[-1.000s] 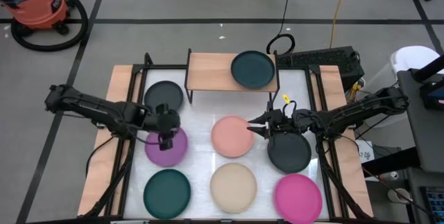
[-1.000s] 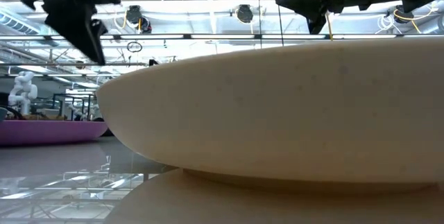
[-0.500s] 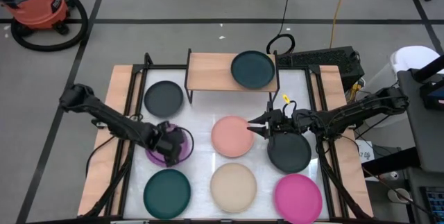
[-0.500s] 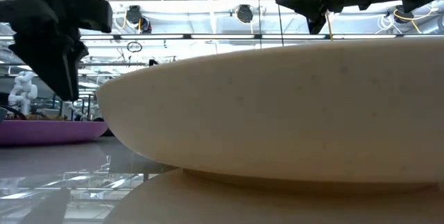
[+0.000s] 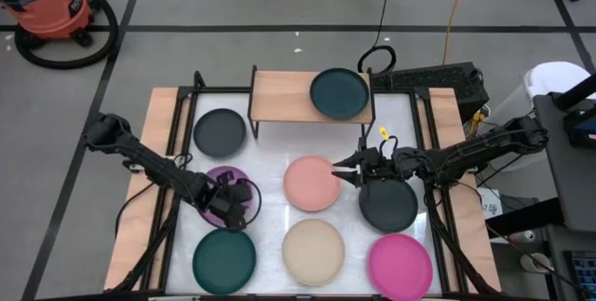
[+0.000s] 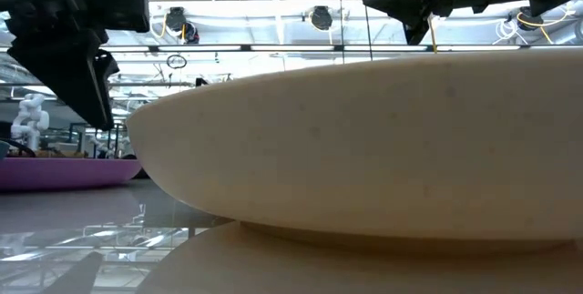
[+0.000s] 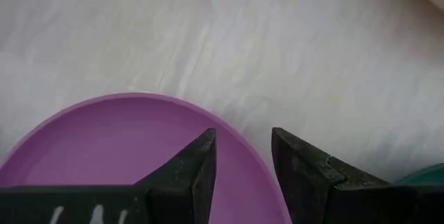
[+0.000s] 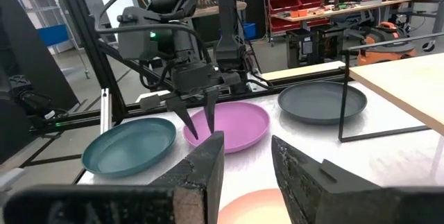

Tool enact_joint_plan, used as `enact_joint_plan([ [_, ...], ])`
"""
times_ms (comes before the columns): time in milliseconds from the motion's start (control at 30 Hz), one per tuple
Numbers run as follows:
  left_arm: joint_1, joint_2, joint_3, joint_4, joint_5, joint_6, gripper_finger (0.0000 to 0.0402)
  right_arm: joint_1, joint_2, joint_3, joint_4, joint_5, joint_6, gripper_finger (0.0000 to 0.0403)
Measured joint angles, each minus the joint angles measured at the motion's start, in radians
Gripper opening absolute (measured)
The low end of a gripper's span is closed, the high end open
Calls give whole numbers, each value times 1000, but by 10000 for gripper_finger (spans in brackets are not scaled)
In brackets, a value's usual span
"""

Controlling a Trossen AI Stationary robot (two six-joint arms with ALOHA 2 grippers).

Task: Place and stack plates onto a shelf
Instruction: Stack the violet plate on top of the dark blue plate on the shelf

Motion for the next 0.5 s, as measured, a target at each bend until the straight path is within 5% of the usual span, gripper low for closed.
enact_joint_plan([
  [500,8,112,0,26,19,6,145,18,0,0,-1,0,4,105],
])
